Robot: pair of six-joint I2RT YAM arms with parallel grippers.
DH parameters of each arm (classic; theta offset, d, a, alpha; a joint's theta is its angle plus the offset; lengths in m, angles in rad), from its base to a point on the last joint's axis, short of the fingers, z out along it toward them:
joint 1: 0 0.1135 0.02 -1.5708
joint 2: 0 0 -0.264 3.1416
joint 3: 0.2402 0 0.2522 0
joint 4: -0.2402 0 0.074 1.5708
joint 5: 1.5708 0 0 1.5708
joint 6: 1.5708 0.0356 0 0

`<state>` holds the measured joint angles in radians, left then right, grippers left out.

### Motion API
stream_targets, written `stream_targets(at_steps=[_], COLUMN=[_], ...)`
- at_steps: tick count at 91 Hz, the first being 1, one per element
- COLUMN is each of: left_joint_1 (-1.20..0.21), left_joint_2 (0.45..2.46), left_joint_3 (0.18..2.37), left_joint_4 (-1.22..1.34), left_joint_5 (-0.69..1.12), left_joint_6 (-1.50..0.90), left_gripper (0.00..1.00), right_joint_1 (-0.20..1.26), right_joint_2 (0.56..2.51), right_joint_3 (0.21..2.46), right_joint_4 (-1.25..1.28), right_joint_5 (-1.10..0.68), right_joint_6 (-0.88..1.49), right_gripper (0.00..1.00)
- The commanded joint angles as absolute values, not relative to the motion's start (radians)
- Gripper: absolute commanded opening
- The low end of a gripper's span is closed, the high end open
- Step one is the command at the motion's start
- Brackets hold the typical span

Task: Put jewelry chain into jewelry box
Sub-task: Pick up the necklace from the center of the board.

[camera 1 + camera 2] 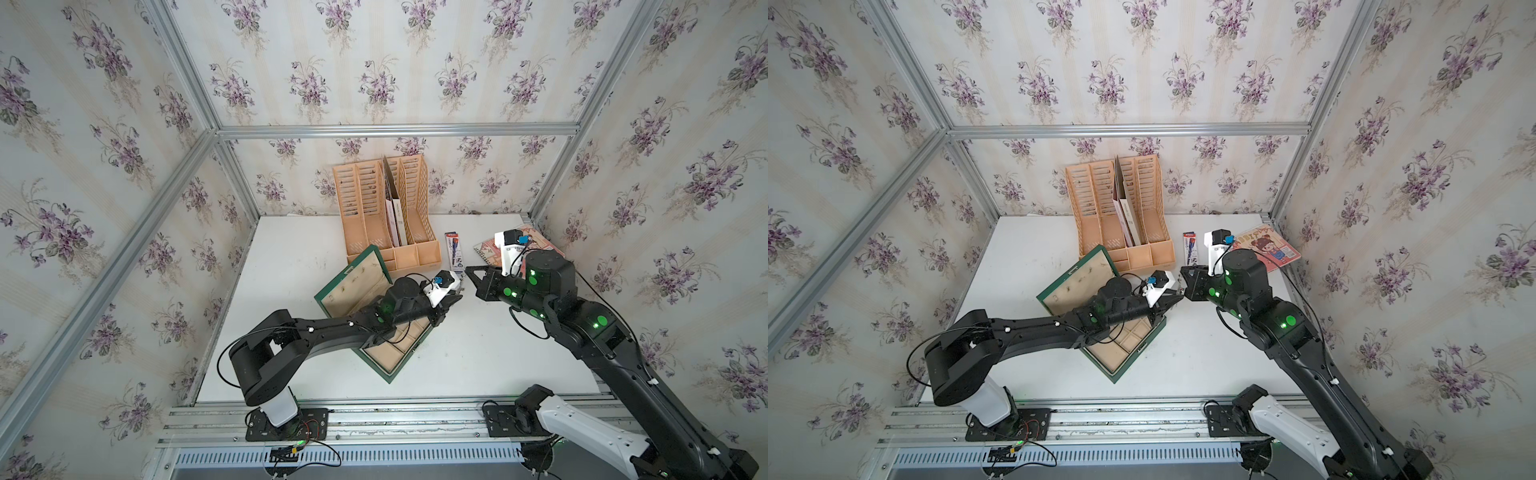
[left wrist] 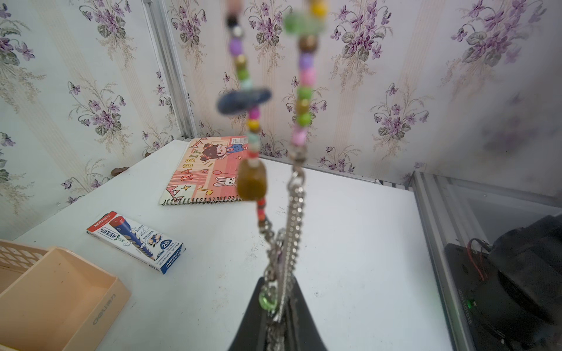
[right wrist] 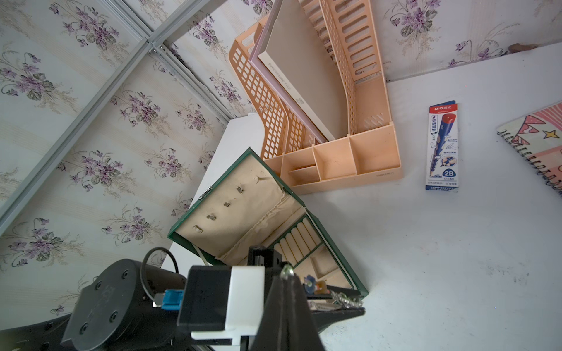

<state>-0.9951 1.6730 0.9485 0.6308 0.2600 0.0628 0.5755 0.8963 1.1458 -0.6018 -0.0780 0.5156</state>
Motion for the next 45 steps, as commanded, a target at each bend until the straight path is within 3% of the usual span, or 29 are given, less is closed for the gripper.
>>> stream_targets(at_steps=[1, 13, 45], left_joint_1=[-0.996, -0.995, -0.996], left_joint_2=[1.667, 1.657, 1.586], left_joint_3=[0.949, 0.939, 0.852], left_joint_4=[0.669, 0.681, 0.74], left_joint_5=[0.273, 0.279, 0.4], left_joint_6=[0.076, 0.069, 0.04], left_gripper=[0.06, 0.0, 0.0], right_joint_1=[0.575, 0.575, 0.574], right_joint_2=[0.892, 0.893, 0.95], right_joint_3=[1.144, 1.141, 1.12], right_joint_4=[-0.574, -0.574, -0.554], right_joint_5=[-0.071, -0.071, -0.095], right_joint_6=[0.503, 0.504, 0.555], right_gripper=[0.0, 0.0, 0.0])
